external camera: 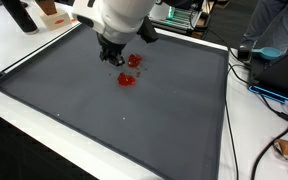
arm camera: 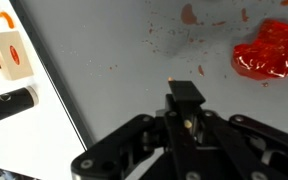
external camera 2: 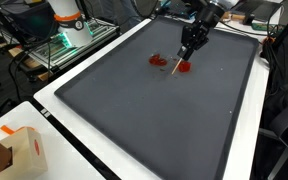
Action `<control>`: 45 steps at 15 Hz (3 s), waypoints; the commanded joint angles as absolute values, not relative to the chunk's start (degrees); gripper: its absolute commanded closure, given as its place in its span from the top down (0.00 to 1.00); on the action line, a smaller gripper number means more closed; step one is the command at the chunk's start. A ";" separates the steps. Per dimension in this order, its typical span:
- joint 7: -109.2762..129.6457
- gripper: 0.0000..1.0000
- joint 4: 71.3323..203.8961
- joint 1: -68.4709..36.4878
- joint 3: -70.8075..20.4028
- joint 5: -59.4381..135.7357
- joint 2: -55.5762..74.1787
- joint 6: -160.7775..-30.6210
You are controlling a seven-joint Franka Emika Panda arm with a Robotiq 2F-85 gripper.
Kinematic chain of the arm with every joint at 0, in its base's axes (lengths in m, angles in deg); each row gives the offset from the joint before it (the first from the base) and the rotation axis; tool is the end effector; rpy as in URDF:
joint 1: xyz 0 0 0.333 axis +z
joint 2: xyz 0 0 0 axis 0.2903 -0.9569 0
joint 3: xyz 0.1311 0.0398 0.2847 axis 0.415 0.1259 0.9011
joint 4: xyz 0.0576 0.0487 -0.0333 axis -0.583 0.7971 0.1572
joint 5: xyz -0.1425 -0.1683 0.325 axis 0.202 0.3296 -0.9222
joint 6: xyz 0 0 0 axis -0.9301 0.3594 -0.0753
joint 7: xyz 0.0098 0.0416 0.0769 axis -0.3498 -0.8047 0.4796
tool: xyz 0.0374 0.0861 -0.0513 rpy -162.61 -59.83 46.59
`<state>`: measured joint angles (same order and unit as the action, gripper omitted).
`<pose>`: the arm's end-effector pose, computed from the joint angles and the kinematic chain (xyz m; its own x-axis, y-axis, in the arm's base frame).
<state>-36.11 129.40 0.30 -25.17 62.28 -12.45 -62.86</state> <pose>0.6679 0.1244 0.2735 0.9018 -0.4224 0.0909 -0.3978 -0.7295 0.5564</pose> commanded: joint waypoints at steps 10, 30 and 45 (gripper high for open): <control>-35.49 0.03 124.30 2.15 -25.66 63.48 -17.69 -60.87; -28.87 0.03 119.49 1.77 -25.37 62.55 -20.73 -57.30; -12.35 0.03 126.29 -5.48 -22.35 47.15 -7.77 -64.34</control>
<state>-16.34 120.95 -3.01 -24.20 51.23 -12.65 -61.15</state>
